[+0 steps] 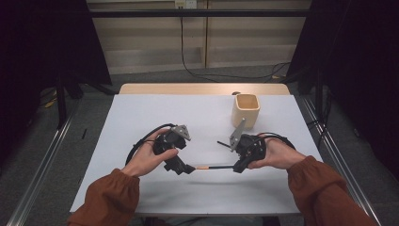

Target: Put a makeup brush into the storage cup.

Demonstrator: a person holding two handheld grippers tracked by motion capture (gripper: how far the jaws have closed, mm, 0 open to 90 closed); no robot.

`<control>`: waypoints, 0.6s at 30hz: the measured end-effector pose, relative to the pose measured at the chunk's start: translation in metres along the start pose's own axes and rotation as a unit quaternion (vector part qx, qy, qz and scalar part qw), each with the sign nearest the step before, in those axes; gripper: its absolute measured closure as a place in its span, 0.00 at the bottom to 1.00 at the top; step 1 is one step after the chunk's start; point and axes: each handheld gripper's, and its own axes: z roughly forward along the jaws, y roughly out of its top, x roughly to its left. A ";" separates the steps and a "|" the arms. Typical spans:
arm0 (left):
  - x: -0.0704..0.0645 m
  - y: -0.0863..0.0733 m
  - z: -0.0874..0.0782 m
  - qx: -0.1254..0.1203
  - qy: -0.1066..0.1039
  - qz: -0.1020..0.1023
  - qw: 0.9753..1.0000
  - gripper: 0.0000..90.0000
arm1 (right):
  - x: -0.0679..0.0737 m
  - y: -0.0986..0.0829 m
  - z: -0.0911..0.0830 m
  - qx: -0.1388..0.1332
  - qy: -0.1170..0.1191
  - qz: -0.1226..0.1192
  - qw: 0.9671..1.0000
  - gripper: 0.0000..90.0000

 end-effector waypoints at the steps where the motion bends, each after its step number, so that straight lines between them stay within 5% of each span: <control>1: 0.000 -0.002 -0.001 -0.007 -0.003 -0.003 1.000 0.05 | 0.000 -0.002 -0.001 -0.003 -0.001 0.001 1.000 0.95; 18: -0.003 -0.036 -0.019 -0.075 0.040 -0.039 0.996 0.05 | 0.004 -0.036 -0.003 -0.053 -0.030 0.042 0.997 0.95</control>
